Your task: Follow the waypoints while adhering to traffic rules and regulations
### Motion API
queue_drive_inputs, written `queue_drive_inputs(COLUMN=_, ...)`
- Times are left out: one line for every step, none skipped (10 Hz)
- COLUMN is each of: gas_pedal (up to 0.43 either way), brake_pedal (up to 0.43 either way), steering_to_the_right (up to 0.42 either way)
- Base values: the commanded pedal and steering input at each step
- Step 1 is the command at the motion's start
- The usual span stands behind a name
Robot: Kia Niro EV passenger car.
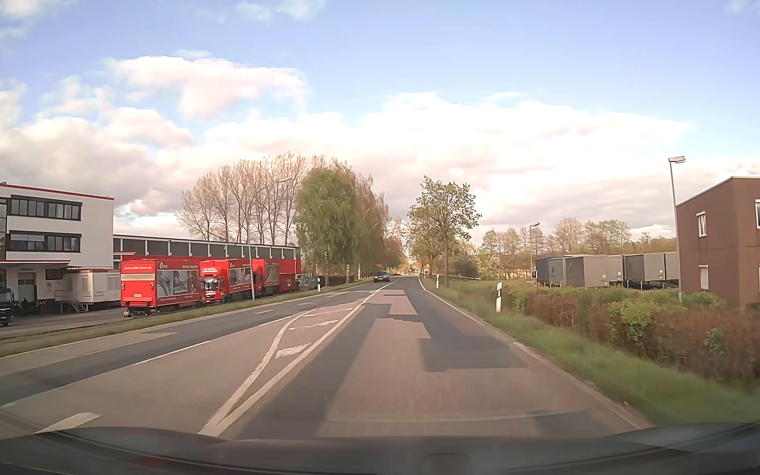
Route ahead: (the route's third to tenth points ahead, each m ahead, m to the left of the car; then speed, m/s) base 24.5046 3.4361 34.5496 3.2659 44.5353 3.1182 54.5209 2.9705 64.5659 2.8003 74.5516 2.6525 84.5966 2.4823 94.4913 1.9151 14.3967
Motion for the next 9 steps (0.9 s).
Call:
queue_drive_inputs(gas_pedal=0.268, brake_pedal=0.000, steering_to_the_right=-0.002)
queue_drive_inputs(gas_pedal=0.268, brake_pedal=0.000, steering_to_the_right=-0.002)
queue_drive_inputs(gas_pedal=0.268, brake_pedal=0.000, steering_to_the_right=-0.002)
queue_drive_inputs(gas_pedal=0.268, brake_pedal=0.000, steering_to_the_right=-0.002)
queue_drive_inputs(gas_pedal=0.268, brake_pedal=0.000, steering_to_the_right=-0.002)
queue_drive_inputs(gas_pedal=0.268, brake_pedal=0.000, steering_to_the_right=-0.002)
queue_drive_inputs(gas_pedal=0.268, brake_pedal=0.000, steering_to_the_right=-0.002)
queue_drive_inputs(gas_pedal=0.268, brake_pedal=0.000, steering_to_the_right=-0.002)
queue_drive_inputs(gas_pedal=0.268, brake_pedal=0.000, steering_to_the_right=-0.002)
